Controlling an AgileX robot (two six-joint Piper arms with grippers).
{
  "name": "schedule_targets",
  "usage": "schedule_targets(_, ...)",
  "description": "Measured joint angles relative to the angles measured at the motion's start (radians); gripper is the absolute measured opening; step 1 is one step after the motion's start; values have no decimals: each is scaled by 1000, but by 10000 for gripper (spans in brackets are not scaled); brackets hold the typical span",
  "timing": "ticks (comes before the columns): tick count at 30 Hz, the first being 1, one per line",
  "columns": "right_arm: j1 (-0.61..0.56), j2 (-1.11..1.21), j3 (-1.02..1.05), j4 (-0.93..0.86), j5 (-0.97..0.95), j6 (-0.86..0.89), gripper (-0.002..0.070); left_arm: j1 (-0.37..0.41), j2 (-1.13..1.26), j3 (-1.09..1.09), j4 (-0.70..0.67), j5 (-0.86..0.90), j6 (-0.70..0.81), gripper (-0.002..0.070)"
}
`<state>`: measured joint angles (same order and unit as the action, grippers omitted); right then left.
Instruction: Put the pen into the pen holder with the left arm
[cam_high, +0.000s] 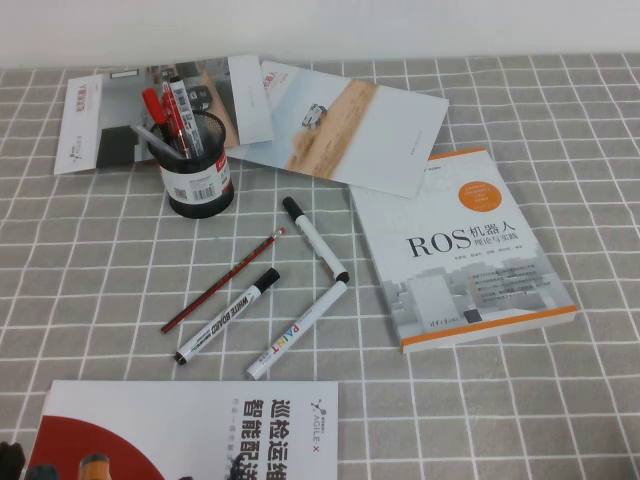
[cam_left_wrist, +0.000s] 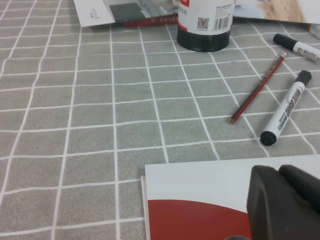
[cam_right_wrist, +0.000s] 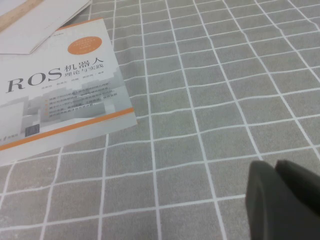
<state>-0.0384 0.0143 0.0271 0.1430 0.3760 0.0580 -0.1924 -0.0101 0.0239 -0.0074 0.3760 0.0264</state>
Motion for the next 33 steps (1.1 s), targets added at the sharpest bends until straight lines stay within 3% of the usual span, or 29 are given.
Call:
schedule_targets(26,0,0,0,0,0,0,-15,0,0,0,-24,-74,-2,-4)
schedule_targets(33,0,0,0,0,0,0,-15,0,0,0,-142,-198,-158,-4)
